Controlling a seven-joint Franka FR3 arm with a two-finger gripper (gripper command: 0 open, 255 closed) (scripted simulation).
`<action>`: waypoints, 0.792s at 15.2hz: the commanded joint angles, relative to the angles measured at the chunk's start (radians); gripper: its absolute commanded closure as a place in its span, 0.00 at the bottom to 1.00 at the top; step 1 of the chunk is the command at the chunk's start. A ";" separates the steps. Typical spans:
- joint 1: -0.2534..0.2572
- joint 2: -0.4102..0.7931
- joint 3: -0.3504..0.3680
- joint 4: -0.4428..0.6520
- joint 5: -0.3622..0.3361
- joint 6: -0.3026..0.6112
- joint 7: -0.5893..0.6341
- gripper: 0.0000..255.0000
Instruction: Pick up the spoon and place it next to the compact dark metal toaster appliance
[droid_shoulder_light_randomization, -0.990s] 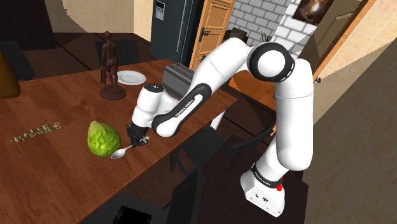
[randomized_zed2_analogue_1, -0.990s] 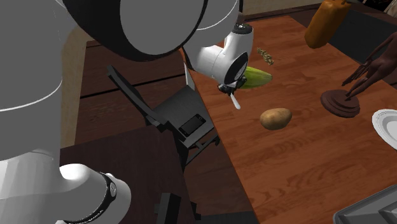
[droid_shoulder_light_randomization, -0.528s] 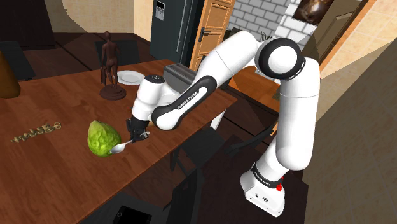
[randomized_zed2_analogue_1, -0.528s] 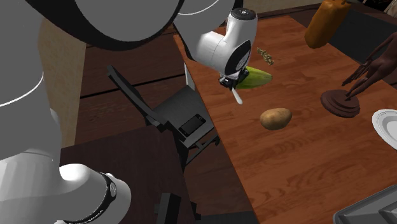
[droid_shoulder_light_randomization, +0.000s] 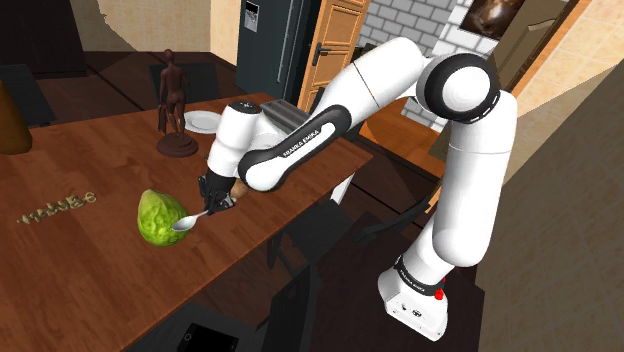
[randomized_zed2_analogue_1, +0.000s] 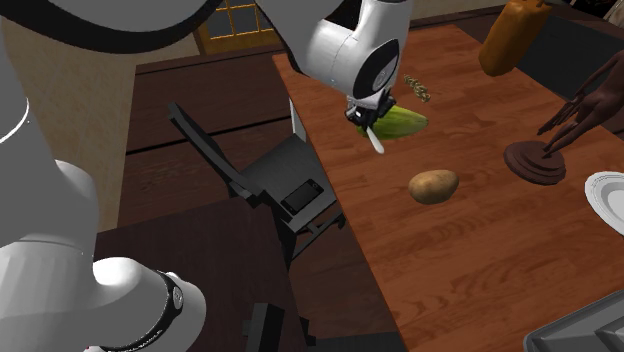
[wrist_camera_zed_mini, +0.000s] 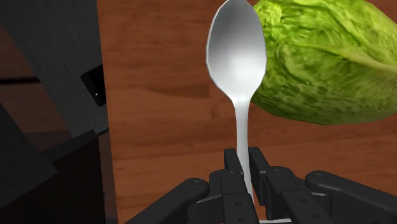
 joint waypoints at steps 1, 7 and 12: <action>-0.010 -0.022 0.012 0.002 0.016 -0.023 -0.011 1.00; -0.033 -0.082 0.041 0.011 0.061 -0.088 -0.039 1.00; -0.048 -0.128 0.060 0.026 0.096 -0.145 -0.060 1.00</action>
